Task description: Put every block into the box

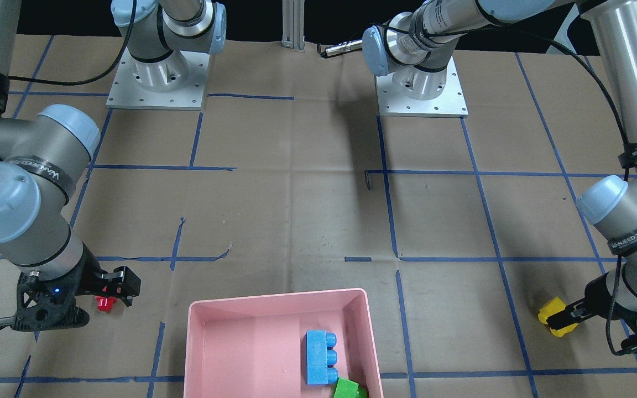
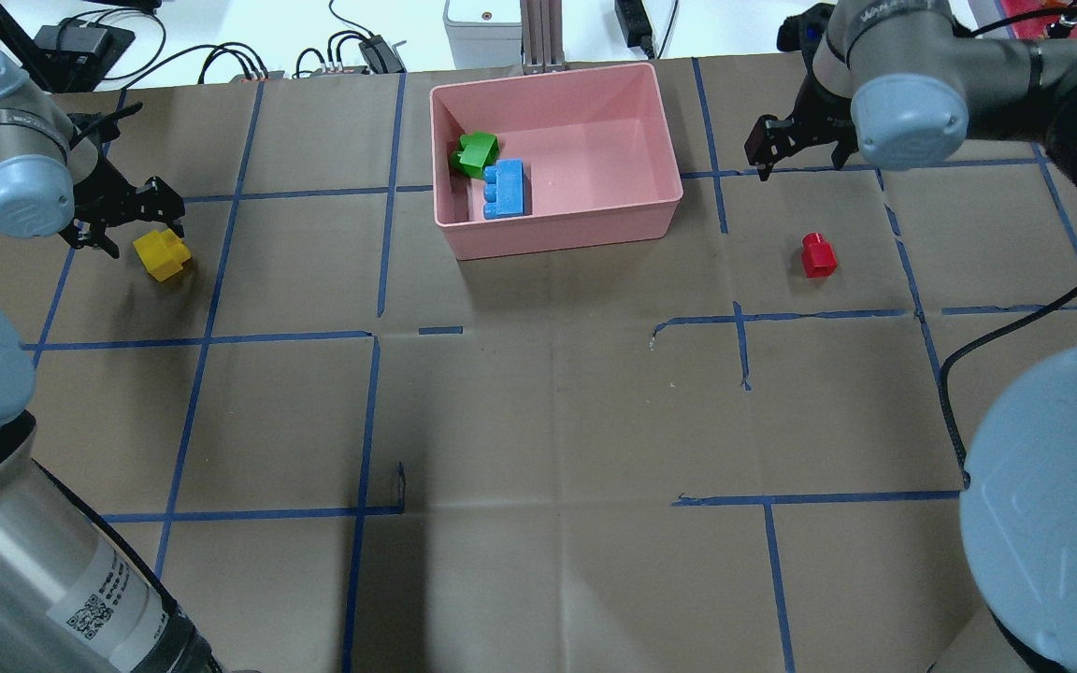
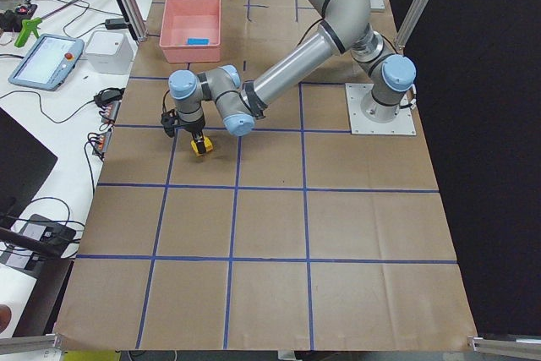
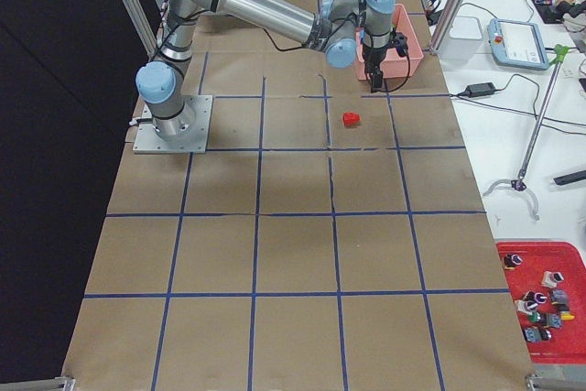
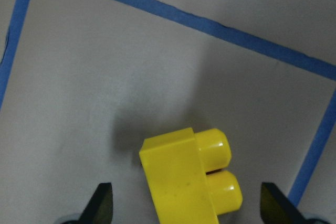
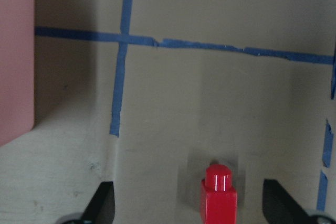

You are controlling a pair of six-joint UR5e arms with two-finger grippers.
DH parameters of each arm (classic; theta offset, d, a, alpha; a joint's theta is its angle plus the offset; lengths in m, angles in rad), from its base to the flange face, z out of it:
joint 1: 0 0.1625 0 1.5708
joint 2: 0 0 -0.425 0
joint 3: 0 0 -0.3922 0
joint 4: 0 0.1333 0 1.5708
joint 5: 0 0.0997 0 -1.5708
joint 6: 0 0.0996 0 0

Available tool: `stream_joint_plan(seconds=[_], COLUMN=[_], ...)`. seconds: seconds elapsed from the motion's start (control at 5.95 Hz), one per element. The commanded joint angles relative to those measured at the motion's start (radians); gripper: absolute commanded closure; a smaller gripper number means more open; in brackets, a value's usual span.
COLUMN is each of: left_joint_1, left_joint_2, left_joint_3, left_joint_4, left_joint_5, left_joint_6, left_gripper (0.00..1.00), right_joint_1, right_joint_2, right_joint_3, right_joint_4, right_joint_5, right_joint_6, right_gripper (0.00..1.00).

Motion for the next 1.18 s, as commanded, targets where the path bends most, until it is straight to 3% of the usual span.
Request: stream_joint_plan(seconds=[0.0, 0.17, 0.34, 0.84, 1.01], left_joint_1=[0.002, 0.002, 0.002, 0.001, -0.001], left_joint_2=[-0.023, -0.029, -0.029, -0.028, -0.025], left_joint_3=[0.007, 0.007, 0.009, 0.007, 0.007], left_joint_4=[0.031, 0.037, 0.035, 0.034, 0.025], left_joint_5=[-0.003, -0.005, -0.002, -0.008, -0.005], left_joint_6=[-0.001, -0.001, -0.001, -0.001, -0.002], left_gripper=[0.04, 0.10, 0.24, 0.40, 0.52], right_joint_1=[-0.057, -0.075, -0.079, -0.079, -0.079], right_joint_2=[0.005, 0.008, 0.022, 0.054, 0.062], right_joint_3=[0.176, 0.187, 0.194, 0.194, 0.192], right_joint_4=[-0.183, -0.189, -0.195, -0.229, -0.228], right_joint_5=[0.000, -0.003, -0.006, -0.004, -0.003], right_joint_6=[-0.010, -0.017, -0.036, -0.034, -0.031], right_gripper=[0.00, 0.00, 0.00, 0.02, 0.12])
